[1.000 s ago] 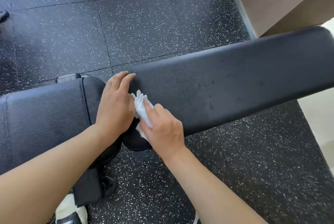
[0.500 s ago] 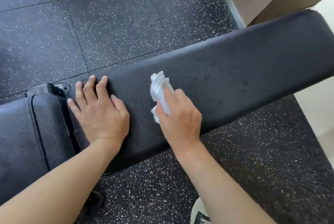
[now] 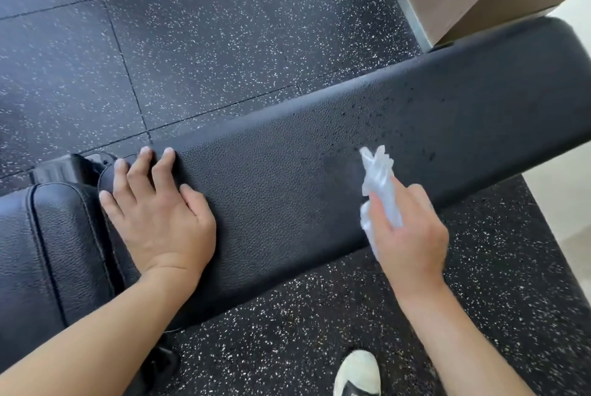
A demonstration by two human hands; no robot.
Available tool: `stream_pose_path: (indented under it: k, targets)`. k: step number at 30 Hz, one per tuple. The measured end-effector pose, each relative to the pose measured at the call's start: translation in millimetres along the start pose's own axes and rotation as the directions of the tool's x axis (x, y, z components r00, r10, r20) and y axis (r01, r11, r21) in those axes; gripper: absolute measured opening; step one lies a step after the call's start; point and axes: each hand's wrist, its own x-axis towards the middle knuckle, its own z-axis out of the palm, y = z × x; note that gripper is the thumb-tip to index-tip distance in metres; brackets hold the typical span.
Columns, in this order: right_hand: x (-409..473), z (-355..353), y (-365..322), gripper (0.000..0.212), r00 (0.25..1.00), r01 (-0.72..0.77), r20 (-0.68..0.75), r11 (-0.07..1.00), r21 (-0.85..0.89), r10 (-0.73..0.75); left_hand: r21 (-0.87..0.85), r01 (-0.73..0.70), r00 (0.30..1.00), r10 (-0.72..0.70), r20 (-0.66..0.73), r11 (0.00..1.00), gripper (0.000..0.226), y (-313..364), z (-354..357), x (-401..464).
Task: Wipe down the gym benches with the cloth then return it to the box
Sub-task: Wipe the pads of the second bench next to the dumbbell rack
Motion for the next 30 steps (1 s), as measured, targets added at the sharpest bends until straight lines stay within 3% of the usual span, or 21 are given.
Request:
stream_pose_path:
  k: [2, 6, 11, 15, 17, 20, 22, 24, 30]
  targets:
    - [-3, 0, -5, 0.048, 0.998, -0.049, -0.027, 0.999, -0.004, 0.049, 0.001, -0.003, 1.0, 0.003, 0.005, 1.0, 0.06, 0, 1, 0]
    - [-29, 33, -86, 0.064, 0.981, 0.193, -0.022, 0.981, 0.02, -0.193, 0.001, -0.006, 1.0, 0.006, 0.0, 1.0, 0.06, -1, 2, -1]
    - [-4, 62, -162, 0.051, 0.93, 0.365, -0.01, 0.919, 0.149, -0.368, -0.009, -0.011, 0.999, 0.011, -0.035, 1.0, 0.059, -3, 5, 0]
    - [56, 63, -161, 0.047, 0.866, 0.496, -0.007, 0.859, 0.125, -0.5, -0.008, -0.02, 0.999, 0.02, -0.045, 1.0, 0.059, -4, 7, 1]
    - [100, 58, -140, 0.048, 0.899, 0.438, -0.023, 0.896, 0.074, -0.437, 0.001, -0.019, 0.999, 0.019, -0.04, 1.0, 0.06, -4, 7, 1]
    - [157, 49, -102, 0.046, 0.984, 0.176, -0.041, 0.983, 0.046, -0.174, 0.001, -0.025, 0.999, 0.025, -0.038, 1.0, 0.06, -5, 7, 2]
    - [164, 51, -101, 0.039, 0.993, 0.107, -0.043, 0.994, -0.004, -0.107, 0.01, -0.026, 0.999, 0.026, -0.039, 1.0, 0.06, -6, 7, 2]
    - [149, 55, -119, 0.027, 0.989, 0.145, -0.001, 0.985, -0.096, -0.146, 0.001, -0.02, 0.999, 0.02, -0.039, 1.0, 0.06, -6, 8, 1]
    - [56, 83, -229, 0.028, 0.873, 0.481, 0.033, 0.87, 0.108, -0.487, 0.001, -0.021, 0.999, 0.021, -0.036, 1.0, 0.059, -9, 12, 2]
